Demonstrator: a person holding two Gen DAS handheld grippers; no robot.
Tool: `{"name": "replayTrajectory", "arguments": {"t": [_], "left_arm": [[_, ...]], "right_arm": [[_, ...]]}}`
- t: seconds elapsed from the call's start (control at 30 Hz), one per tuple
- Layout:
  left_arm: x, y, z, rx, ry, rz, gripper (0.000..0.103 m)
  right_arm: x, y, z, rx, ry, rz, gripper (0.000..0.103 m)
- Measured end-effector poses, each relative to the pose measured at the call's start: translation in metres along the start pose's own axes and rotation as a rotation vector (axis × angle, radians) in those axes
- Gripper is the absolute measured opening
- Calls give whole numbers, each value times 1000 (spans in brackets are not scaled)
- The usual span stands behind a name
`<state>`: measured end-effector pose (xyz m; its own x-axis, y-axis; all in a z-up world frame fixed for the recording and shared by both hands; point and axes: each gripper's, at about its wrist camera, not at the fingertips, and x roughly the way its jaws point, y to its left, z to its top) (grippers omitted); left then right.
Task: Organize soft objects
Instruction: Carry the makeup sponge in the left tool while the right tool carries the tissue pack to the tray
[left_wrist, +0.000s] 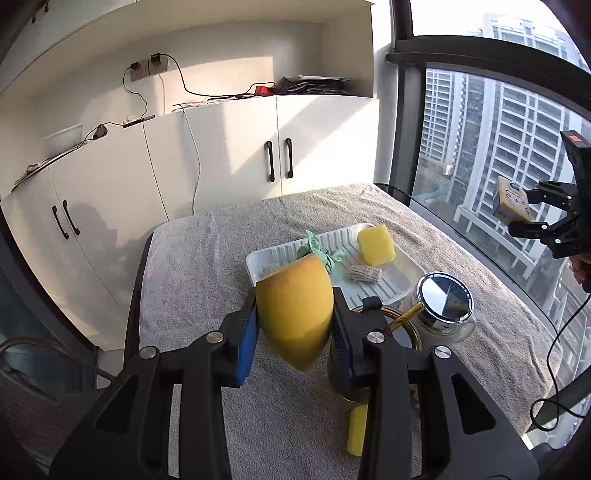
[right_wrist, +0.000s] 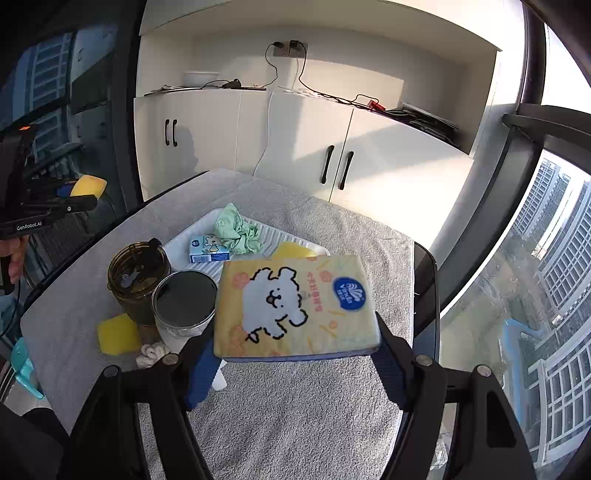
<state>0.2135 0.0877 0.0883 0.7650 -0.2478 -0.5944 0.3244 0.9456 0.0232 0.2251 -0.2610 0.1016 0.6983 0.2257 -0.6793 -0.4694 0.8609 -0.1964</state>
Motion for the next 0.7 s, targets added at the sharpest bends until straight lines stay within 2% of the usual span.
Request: {"name": "replayTrajectory", "arguments": {"t": [0.17,0.37,0.47,0.7], "left_arm": [[45,16,30,31,46,-27,34],[109,20,41,75,130,-149,34],[138,16,37,117,176,-183,34],[188,13,20,156,269,-250,34]], "right_arm": [[39,-20,45,-43,23,9,75],[98,-16,79,-113,64,121,75],[133,-8,84,-140,106,182,75],[212,27,72,-284,236,240,76]]}}
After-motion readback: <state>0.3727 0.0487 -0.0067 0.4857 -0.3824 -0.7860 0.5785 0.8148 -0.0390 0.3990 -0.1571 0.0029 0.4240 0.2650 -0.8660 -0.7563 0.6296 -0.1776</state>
